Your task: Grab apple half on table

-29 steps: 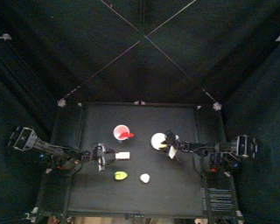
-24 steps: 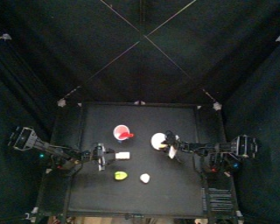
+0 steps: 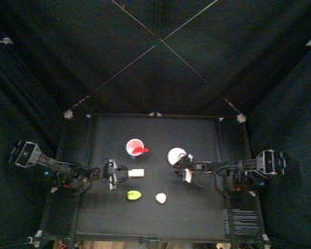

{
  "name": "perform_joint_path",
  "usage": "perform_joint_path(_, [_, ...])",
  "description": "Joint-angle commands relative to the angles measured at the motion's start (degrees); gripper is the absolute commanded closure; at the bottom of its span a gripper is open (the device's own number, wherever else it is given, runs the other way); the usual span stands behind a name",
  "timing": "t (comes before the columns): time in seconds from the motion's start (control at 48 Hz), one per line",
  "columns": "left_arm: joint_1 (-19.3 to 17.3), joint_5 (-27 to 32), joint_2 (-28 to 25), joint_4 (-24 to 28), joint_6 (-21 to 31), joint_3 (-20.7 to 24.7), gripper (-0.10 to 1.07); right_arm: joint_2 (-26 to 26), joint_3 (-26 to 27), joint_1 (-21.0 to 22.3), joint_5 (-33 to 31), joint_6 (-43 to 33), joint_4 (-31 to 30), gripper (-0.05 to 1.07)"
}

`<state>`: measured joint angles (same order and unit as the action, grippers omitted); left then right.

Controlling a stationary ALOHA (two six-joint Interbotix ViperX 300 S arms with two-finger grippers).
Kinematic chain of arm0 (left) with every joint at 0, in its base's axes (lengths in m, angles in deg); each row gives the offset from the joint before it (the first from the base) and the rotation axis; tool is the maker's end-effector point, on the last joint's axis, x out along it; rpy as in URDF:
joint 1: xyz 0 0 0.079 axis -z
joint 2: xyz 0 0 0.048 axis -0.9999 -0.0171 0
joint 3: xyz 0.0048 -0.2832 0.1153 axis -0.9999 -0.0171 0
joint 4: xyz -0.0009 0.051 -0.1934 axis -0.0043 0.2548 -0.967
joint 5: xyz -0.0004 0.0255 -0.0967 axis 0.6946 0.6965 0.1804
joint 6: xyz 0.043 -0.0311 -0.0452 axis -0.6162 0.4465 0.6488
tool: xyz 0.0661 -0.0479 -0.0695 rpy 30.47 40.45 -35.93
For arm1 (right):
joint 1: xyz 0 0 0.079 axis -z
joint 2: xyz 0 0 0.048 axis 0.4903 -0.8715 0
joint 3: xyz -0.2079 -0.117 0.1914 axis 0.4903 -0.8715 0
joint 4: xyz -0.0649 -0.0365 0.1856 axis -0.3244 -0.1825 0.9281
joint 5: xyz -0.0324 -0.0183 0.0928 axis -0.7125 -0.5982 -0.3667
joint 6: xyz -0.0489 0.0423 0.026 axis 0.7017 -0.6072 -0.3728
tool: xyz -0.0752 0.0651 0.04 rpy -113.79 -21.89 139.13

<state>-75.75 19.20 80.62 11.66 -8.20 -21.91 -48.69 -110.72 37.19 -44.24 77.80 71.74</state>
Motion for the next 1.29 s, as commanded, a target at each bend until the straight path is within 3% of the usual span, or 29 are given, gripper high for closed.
perform_joint_path(0.0, [-0.18, -0.26, 0.00, 0.18, 0.00, 0.88, 0.18, 0.88, 1.93, -2.64, 0.18, 0.09, -1.41, 0.22])
perform_joint_path(0.25, [-0.18, -0.26, 0.00, 0.18, 0.00, 0.97, 0.18, 0.79, 3.52, -8.61, 0.18, 0.18, -5.10, 0.21])
perform_joint_path(0.521, [-0.18, -0.26, 0.00, 0.18, 0.00, 0.97, 0.18, -1.41, 6.59, -13.89, 0.18, 0.18, -9.67, 0.07])
perform_joint_path(0.667, [-0.18, -0.26, 0.00, 0.18, 0.00, 0.88, 0.18, -4.83, 8.88, -15.91, 0.18, 0.35, -11.51, 0.01])
perform_joint_path(1.0, [-0.18, -0.26, 0.00, 0.18, 0.00, 0.79, 0.18, -15.47, 15.21, -18.28, -1.41, 0.18, -16.00, 0.01])
perform_joint_path(1.271, [-0.18, -0.26, 0.00, 0.18, 0.00, 0.88, 0.18, -18.72, 18.63, -19.07, -7.03, 0.35, -16.61, 0.01])
